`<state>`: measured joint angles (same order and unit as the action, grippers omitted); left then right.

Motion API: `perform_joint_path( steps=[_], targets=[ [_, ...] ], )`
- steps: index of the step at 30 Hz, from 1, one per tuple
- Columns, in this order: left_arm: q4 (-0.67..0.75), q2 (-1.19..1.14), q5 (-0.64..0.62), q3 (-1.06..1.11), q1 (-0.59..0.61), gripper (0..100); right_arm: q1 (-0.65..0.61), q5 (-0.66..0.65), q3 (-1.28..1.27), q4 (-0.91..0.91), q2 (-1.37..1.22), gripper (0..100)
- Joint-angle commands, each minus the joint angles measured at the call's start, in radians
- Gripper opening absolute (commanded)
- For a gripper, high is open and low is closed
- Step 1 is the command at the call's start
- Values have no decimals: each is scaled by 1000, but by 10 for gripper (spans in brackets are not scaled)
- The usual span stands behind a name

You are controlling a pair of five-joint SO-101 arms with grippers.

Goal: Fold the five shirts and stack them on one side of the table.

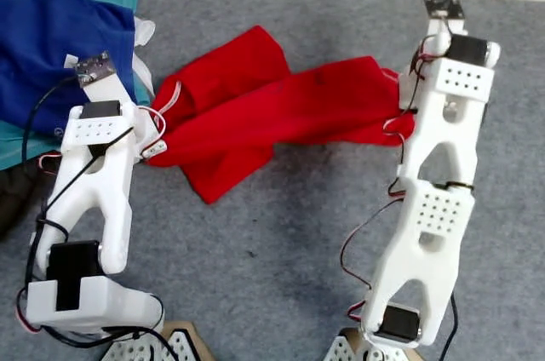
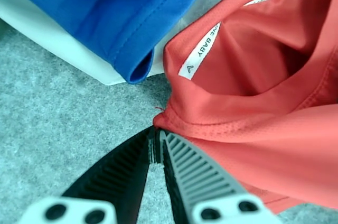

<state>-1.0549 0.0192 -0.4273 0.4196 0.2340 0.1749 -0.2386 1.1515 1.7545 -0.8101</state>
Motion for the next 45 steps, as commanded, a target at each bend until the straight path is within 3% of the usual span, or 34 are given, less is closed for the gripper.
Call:
perform_joint_path(
  steps=[1,8,15,24,29,36,45],
  targets=[
    [14,45,-5,-7,-8,6,-16,-12,-196,12,222,6],
    [9,50,-3,-7,-7,7,-117,-35,-765,-59,561,7],
    [6,51,-2,-7,-4,7,-191,-89,-1469,-435,1056,7],
    [8,53,0,-8,39,8,-24,-245,-2112,-719,1466,6],
    [6,53,0,-7,38,8,74,-310,-2209,-765,1581,19],
    [6,53,0,-4,38,8,50,-310,-2204,-762,1623,298],
    [6,51,0,-4,38,8,-2,-150,-2164,-803,1613,150]
  ],
)
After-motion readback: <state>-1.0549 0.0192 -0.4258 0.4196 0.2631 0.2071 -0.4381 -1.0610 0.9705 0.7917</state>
